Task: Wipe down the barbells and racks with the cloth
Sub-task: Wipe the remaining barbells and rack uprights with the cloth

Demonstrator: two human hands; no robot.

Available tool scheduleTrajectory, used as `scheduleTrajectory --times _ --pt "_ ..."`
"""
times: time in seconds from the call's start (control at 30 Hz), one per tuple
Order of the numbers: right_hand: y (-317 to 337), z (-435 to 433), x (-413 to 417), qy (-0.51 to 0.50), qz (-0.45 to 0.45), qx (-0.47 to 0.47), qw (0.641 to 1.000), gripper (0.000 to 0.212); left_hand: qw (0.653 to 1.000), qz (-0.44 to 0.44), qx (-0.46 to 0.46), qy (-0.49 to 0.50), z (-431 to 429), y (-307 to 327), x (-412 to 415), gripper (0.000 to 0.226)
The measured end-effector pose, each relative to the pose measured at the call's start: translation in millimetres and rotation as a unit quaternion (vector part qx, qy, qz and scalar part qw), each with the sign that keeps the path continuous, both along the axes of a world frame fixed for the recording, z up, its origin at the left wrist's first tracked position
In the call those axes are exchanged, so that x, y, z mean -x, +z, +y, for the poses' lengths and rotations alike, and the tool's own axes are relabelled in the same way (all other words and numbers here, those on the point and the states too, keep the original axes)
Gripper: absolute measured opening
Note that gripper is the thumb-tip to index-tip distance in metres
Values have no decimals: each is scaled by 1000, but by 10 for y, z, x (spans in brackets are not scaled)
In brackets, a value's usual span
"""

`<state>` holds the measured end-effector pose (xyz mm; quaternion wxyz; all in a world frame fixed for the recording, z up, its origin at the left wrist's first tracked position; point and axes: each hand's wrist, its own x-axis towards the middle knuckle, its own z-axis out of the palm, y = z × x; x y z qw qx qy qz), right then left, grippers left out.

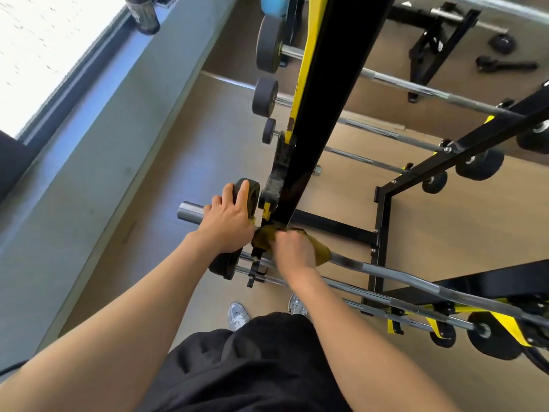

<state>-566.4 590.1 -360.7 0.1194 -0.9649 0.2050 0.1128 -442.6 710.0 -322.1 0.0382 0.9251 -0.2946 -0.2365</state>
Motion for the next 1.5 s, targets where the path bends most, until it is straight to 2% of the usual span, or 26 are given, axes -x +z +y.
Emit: scheduleTrajectory --times 0.1,0.3,0.37,0.47,0.67,0.8,0.9,1.03,1.1,1.17,1.23,1.27,1.37,1.43,1.5 --pt "-1 316 -276 49 -32 -58 997 14 1000 -7 -13 12 -28 32 4 73" --pt "-201 377 -134 -51 -102 -46 992 13 1000 -11 -7 18 -28 56 28 77" --pt "-204 386 -195 -48 -97 -44 993 15 999 -22 -32 10 -58 77 39 71" --pt "-159 300 -320 -27 -43 -31 998 14 996 -44 -80 -3 -115 78 97 63" --pt "-200 -6 -48 77 -37 29 996 13 994 -67 -84 -9 -114 33 156 74" --pt "-231 -299 266 -32 2 31 999 11 981 -162 -86 -71 -42 -35 243 59" --pt "-147 -342 270 -99 19 35 994 11 970 -206 -35 -128 -61 0 320 57" --pt "-35 -173 159 -68 48 59 995 13 962 -154 82 -212 -69 -54 391 16" --pt "16 -216 201 -95 17 4 995 17 963 -165 90 -195 -74 -66 429 19" --pt "50 -336 309 -130 -7 -115 985 23 967 -155 107 -173 -116 -47 480 24" --pt "86 -420 445 -146 -25 -231 962 28 981 -85 125 -122 -206 -55 528 28" --pt "116 -446 514 -163 -63 -266 948 29 986 -46 132 -85 -264 -60 556 31" --pt "200 -557 671 -214 -194 -275 917 36 978 107 180 24 -455 -75 642 50" --pt "264 -675 747 -225 -205 -288 908 34 955 189 221 63 -590 -46 709 42" --pt "298 -801 838 -227 -188 -388 873 34 939 218 251 82 -703 -16 777 15"
